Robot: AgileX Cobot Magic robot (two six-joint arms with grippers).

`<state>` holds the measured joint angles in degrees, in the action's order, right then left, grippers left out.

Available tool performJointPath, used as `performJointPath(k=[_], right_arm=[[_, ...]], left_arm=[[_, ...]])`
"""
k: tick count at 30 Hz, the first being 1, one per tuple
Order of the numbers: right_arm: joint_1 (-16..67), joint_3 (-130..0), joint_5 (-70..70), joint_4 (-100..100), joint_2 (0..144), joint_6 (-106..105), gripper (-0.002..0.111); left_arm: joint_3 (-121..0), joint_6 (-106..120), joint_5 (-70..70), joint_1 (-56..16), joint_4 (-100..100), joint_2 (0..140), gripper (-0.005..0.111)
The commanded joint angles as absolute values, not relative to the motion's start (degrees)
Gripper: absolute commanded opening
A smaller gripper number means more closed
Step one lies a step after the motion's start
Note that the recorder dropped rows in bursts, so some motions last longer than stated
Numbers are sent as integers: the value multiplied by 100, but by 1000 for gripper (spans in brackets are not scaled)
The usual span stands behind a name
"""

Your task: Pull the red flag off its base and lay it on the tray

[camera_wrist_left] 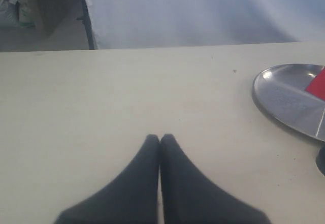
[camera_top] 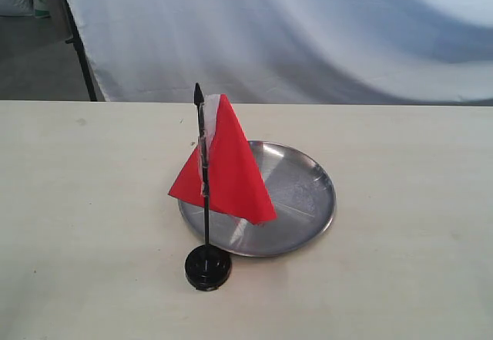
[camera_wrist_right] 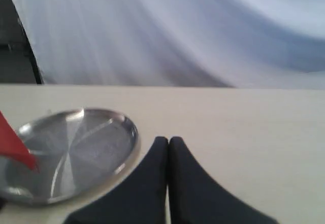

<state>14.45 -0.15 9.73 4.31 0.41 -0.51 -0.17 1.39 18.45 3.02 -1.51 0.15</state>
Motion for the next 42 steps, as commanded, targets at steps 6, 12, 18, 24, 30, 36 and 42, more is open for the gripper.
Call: performJointPath(k=[6,12,18,24,30,36,42], right_arm=[[1417,0,-675,2254,16,290,0],[1417,0,-799,2433,16,348,0],[1417,0,-1037,2433,16,589,0],[1647,0,-1007,2325,16,844,0],[2492,-890,-367,2062,115,750,0],[3037,-1640,116,2006,955,500,0],[3534,-1856,193,2006,2530,428,0]], left_arm=[[0,155,1841,314,-174,0,0],[0,155,1841,314,-174,0,0],[0,155,1841,314,-174,0,0],[0,155,1841,314,-174,0,0],[0,155,1841,314,-174,0,0],[0,155,1841,314,-174,0,0],[0,155,1841,314,-174,0,0]])
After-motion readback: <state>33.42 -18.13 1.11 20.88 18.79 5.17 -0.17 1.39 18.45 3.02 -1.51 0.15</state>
